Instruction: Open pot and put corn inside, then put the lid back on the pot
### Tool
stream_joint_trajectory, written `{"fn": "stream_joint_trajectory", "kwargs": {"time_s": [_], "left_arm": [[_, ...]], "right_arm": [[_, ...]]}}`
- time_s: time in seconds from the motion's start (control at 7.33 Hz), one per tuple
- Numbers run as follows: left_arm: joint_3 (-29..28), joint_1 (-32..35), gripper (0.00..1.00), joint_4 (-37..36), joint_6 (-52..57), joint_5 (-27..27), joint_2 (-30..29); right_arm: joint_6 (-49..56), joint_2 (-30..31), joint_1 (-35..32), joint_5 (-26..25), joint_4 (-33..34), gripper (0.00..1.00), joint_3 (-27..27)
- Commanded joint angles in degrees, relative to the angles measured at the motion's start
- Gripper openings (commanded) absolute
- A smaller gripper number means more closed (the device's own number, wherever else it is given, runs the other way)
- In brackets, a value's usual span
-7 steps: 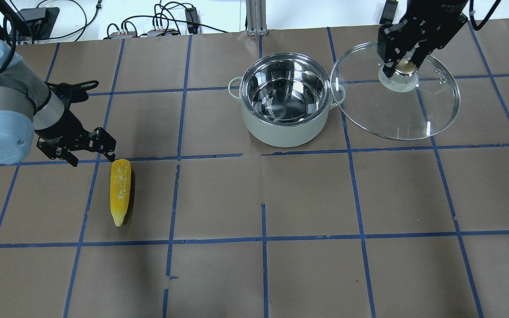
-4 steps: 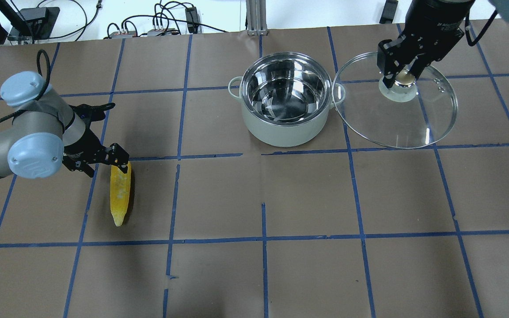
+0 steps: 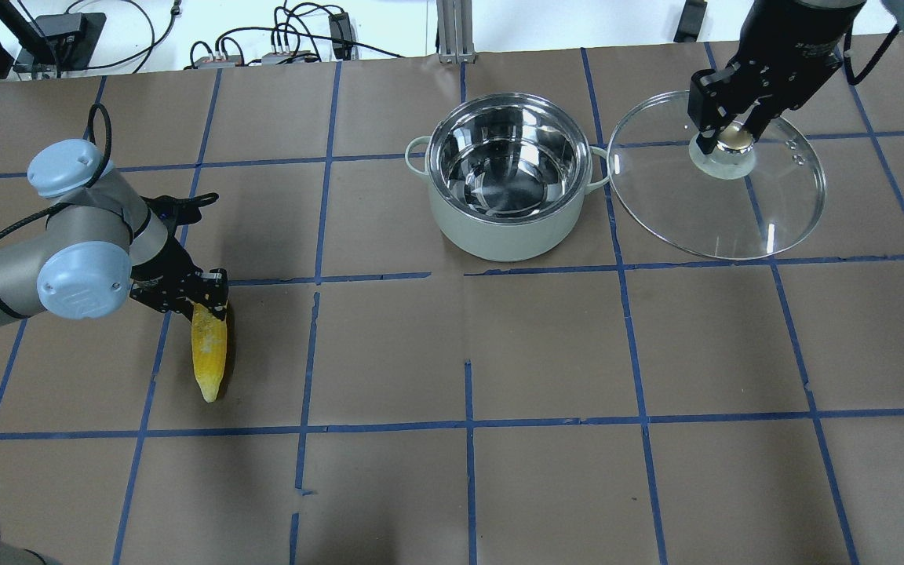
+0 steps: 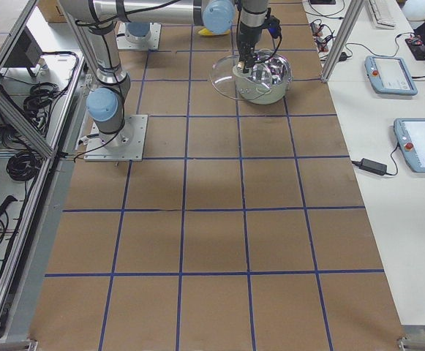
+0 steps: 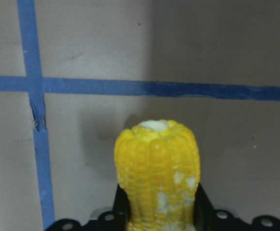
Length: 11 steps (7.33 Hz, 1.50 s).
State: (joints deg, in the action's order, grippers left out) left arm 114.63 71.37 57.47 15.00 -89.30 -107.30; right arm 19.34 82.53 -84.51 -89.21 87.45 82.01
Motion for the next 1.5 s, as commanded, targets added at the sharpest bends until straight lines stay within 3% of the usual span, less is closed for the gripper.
{"fn": "stream_joint_trajectory", "kwargs": {"time_s": [0.0, 0.27, 0.68, 0.95, 1.09, 1.36], "left_arm": [[-2.8, 0.5, 0.21, 1.3, -2.6, 3.7, 2.0], [-6.3, 6.4, 0.21, 1.5, -4.2, 6.6, 2.6], [-23.6, 17.1, 0.22, 7.6, -14.3, 7.5, -0.3], [-40.0, 25.7, 0.23, 12.1, -21.9, 7.4, -8.4], [-46.2, 31.3, 0.23, 16.1, -25.0, 3.7, -12.3], [-52.1, 35.7, 0.23, 16.9, -31.0, 3.1, -19.0]], "right_arm": [[0.1, -0.5, 0.0, 0.0, 0.5, 0.34, 0.1], [0.4, -0.5, 0.7, -0.1, 0.5, 0.34, 0.2], [3.2, -0.4, 6.8, -0.1, -0.4, 0.34, 0.3], [2.9, -0.4, 6.7, 0.0, 0.0, 0.34, 0.2], [2.9, -0.4, 6.7, 0.1, 0.0, 0.34, 0.1], [2.9, -0.4, 6.7, 0.1, 0.1, 0.34, 0.0]]}}
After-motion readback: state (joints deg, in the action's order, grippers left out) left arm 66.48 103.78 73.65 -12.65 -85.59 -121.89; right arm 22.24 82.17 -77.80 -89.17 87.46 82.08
